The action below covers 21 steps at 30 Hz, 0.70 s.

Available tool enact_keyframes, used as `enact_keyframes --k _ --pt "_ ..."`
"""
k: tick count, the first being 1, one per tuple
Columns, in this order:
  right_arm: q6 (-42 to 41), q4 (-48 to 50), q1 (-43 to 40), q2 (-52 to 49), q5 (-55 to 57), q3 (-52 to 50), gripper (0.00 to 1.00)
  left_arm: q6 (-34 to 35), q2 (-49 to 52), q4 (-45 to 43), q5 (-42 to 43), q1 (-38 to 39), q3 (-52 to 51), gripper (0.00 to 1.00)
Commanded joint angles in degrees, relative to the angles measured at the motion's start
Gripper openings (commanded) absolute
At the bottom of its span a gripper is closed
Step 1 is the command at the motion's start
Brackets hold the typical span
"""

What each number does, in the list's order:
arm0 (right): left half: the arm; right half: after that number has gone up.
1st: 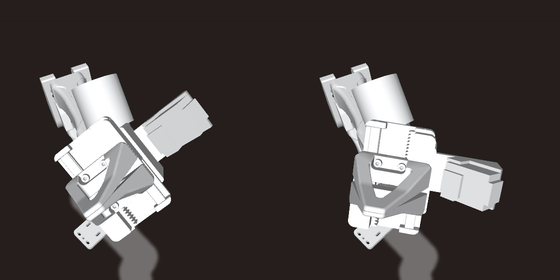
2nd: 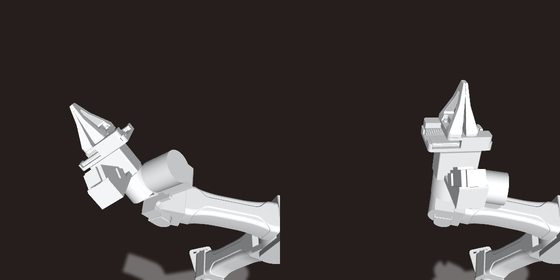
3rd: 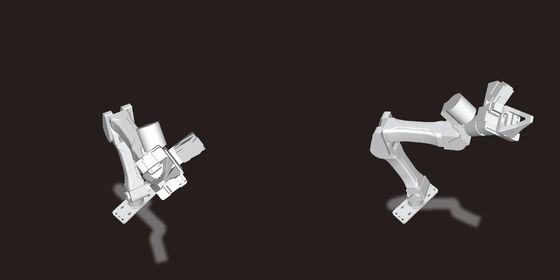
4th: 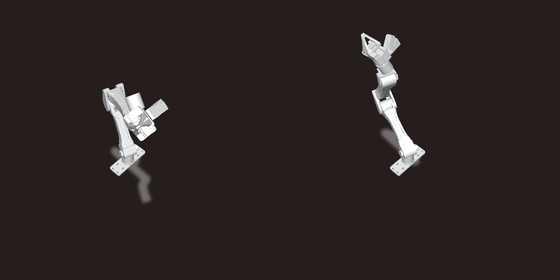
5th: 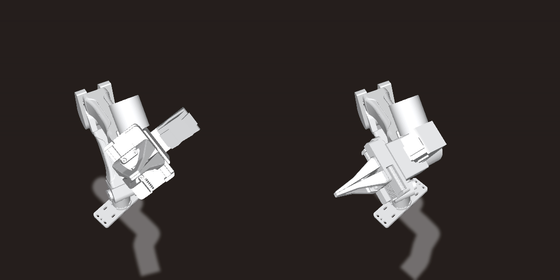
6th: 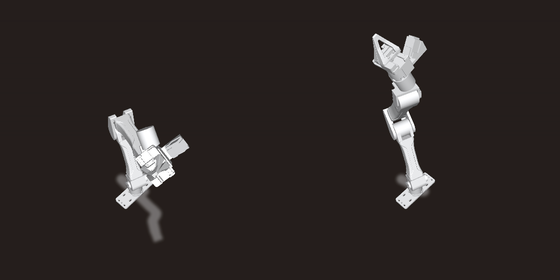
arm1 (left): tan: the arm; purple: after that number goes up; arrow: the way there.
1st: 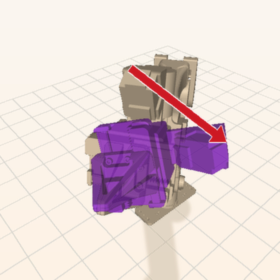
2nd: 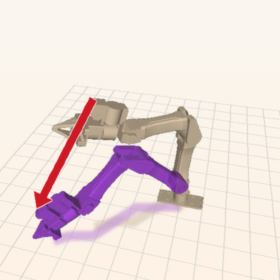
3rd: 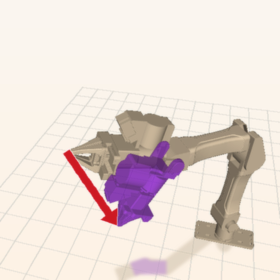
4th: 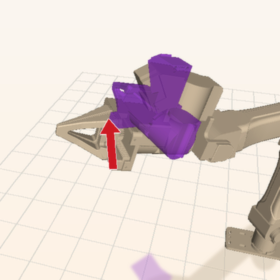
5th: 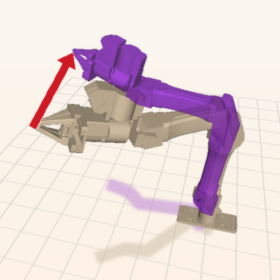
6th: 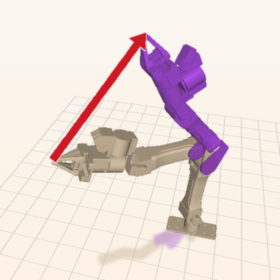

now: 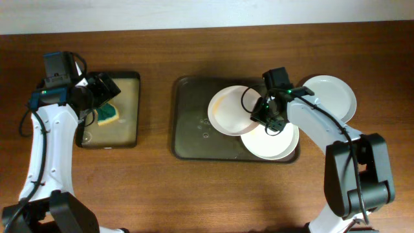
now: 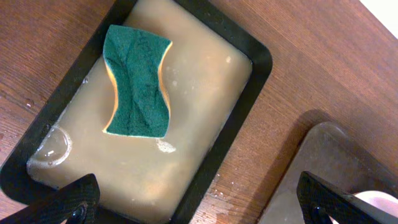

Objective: Clean dirty plates on tray and stack at the side
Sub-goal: 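Lift the pink plate with the right gripper and stack it on the cleaned plate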

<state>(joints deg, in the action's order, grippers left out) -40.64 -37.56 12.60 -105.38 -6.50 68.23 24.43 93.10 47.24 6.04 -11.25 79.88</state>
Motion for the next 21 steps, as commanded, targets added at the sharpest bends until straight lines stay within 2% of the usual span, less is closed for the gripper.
enact_keyframes --k 1,7,10,15,17,21 --pt "0.28 0.37 0.90 -0.76 1.42 0.13 0.04 -0.72 0.11 0.33 0.61 -0.02 0.37 0.99" --pt "12.22 -8.11 1.25 -0.68 2.73 10.01 0.04 -0.72 0.11 0.87 0.61 -0.04 0.37 0.99" --pt "18.23 -15.47 3.17 -0.68 9.64 17.68 0.04 -0.72 0.11 0.87 0.61 0.00 0.37 0.99" --pt "27.71 -22.40 12.04 -0.68 32.33 27.23 0.04 -0.72 0.11 0.87 0.61 -0.02 0.37 0.99" --pt "28.48 -22.69 18.64 -0.68 49.44 28.46 0.04 -0.74 0.11 0.87 0.59 0.00 0.37 0.99" --pt "35.34 -22.38 25.81 -0.68 64.13 28.46 0.04 -0.74 0.11 1.31 0.57 0.00 0.37 1.00"
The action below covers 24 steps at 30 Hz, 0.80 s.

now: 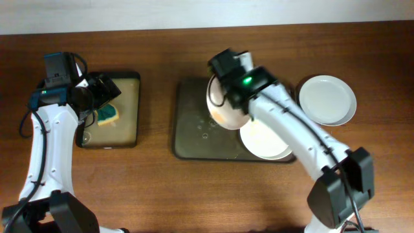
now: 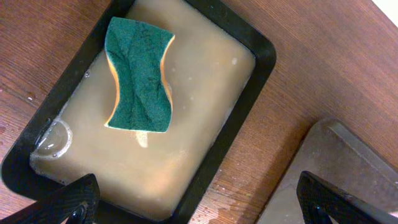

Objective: Clean dirty plates on tray and stack at the side
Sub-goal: 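Lift the pink plate with the right gripper and stack it on the cleaned plate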

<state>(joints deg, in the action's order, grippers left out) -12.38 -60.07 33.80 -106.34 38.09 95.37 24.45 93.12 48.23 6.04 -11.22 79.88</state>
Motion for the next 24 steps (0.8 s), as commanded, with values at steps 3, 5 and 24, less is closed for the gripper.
enact_keyframes --k 3,5,24 --pt "14.78 1.86 10.23 0.28 29.29 1.31 0.04 -0.76 0.09 0.37 0.59 -0.07 0.37 0.99" --pt "17.75 3.10 12.48 0.28 32.83 1.31 0.04 -0.76 0.09 0.52 0.59 -0.07 0.37 0.99" --pt "-1.95 8.87 -1.18 0.26 4.33 1.29 0.04 -0.76 0.09 1.84 0.57 -0.07 0.35 0.99"
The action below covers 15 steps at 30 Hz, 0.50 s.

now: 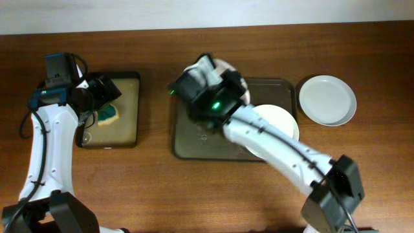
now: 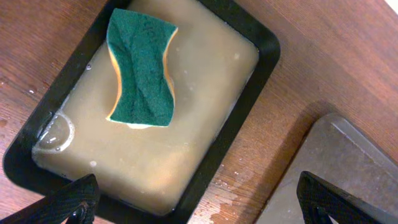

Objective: Clean dirty plates on tray and stack at the side
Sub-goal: 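Lift the pink plate with the right gripper and stack it on the cleaned plate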

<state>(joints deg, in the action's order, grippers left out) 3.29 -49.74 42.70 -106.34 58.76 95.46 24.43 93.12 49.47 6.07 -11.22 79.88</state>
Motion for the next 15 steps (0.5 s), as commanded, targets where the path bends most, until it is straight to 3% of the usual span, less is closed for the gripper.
enact_keyframes --k 1,6,8,15 --pt "-20.85 -2.25 -15.06 0.26 -23.10 1.20 0.04 -0.74 0.09 0.70 0.55 -0.07 0.31 0.99" --pt "-23.74 -4.37 -38.18 0.20 -53.55 1.18 0.04 -0.74 0.09 0.98 0.55 -0.07 0.15 0.99" --pt "-23.74 -4.96 -46.66 0.15 -60.46 0.48 0.04 -0.74 0.09 0.98 0.55 -0.07 -0.02 0.99" --pt "-23.71 -2.25 -65.66 0.11 -61.16 -7.72 0.04 -0.74 0.09 0.96 0.57 -0.07 -0.02 1.00"
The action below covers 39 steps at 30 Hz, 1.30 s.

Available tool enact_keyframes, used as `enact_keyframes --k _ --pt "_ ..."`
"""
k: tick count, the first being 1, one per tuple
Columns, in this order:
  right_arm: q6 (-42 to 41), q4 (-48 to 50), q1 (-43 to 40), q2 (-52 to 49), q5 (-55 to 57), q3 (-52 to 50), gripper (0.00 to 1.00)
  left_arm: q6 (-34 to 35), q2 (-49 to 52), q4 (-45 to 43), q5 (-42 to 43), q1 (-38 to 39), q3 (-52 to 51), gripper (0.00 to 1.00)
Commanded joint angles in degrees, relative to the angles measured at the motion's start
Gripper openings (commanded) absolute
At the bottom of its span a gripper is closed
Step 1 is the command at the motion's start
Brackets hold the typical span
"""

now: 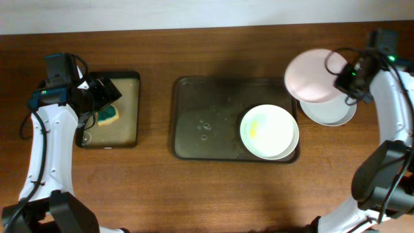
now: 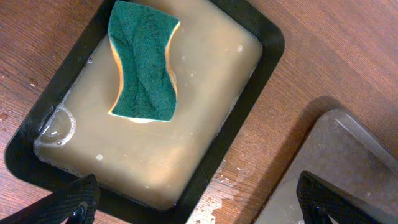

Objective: Clean dirty plates on tray and stack at the side
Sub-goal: 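Lift the pink plate with the right gripper and stack it on the cleaned plate, then move the right gripper to the rim of the remaining cream plate and grip it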

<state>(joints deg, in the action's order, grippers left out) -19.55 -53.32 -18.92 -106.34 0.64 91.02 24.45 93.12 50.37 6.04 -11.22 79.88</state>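
A pale pink plate [image 1: 315, 76] hangs tilted at the right, with my right gripper [image 1: 347, 80] shut on its rim. It overlaps a white plate [image 1: 336, 111] lying on the table beside the dark tray [image 1: 200, 139]. On the tray's right half lies a white plate with a yellow smear [image 1: 268, 131]. A green sponge [image 2: 143, 62] floats in the black basin [image 2: 249, 124] of murky water. My left gripper [image 2: 199, 205] hovers open above the basin's near edge, with nothing between its fingers.
The basin [image 1: 134, 110] stands at the far left with the sponge [image 1: 108, 114] inside and my left gripper [image 1: 103, 92] above. Water drops wet the wood between basin and tray [image 2: 348, 168]. A pale wall edge runs along the back.
My right arm held the plate over the tray's far left corner; now it holds it at the right, above the white plate beside the tray. The left gripper has hardly shifted.
First my right gripper gripped the plate as it leaned on the other plate in the tray. Then the plate was raised over the tray's back, then over its far left. Now it hangs over the side plate. The left gripper stayed open above the basin.
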Motion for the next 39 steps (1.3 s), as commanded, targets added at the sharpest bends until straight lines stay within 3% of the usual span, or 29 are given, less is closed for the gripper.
enact_keyframes --k 1,4,5,7,9,12,15,17,19,21,24,26,29,39 --pt "-0.87 2.32 -5.22 0.11 -3.06 -4.35 0.04 -0.76 0.09 0.07 0.57 -0.07 -0.02 0.99" --pt "-0.87 4.66 -6.73 0.11 -3.02 -6.84 0.05 -0.76 0.09 0.07 0.57 -0.07 -0.02 0.99" --pt "-0.87 5.44 -6.71 0.11 -3.04 -7.41 0.10 -0.76 0.09 0.07 0.57 -0.07 -0.02 0.99" --pt "-0.87 5.77 -6.19 0.11 -3.06 -7.56 0.34 -0.76 0.09 0.07 0.57 -0.07 -0.02 0.99" --pt "-0.87 5.60 -5.68 0.11 -3.10 -7.56 0.34 -0.76 0.09 0.04 0.57 -0.07 -0.02 0.99" --pt "-0.02 5.11 -4.70 0.13 -6.60 -7.56 0.45 -0.76 0.09 0.07 0.57 -0.07 -0.02 0.99" --pt "5.90 3.06 -2.23 0.13 -20.20 -7.56 0.52 -0.76 0.09 -0.04 0.59 -0.02 -0.02 1.00" --pt "9.60 -0.81 0.92 0.13 -23.12 -7.56 0.55 -0.76 0.09 -0.11 0.59 -0.02 -0.02 0.99" --pt "13.42 -5.90 4.68 0.11 -22.16 -7.56 0.57 -0.76 0.09 -0.11 0.57 -0.02 -0.02 0.99" --pt "13.57 -9.60 9.62 0.11 -14.12 -8.68 0.58 -0.76 0.09 -0.11 0.59 -0.02 -0.02 0.99" --pt "12.11 -7.80 16.02 0.11 -3.19 -14.08 0.67 -0.76 0.09 -0.09 0.59 -0.02 -0.02 0.99" --pt "11.08 -4.33 18.27 0.11 -2.03 -18.01 0.66 -0.76 0.09 -0.09 0.59 -0.02 -0.02 0.99" --pt "10.10 0.98 19.28 0.11 -1.81 -22.60 0.56 -0.76 0.09 -0.07 0.59 -0.02 -0.02 0.99" --pt "10.05 0.63 19.30 0.22 -3.74 -20.74 0.51 -0.74 0.09 -0.13 0.59 -0.02 -0.02 0.99"
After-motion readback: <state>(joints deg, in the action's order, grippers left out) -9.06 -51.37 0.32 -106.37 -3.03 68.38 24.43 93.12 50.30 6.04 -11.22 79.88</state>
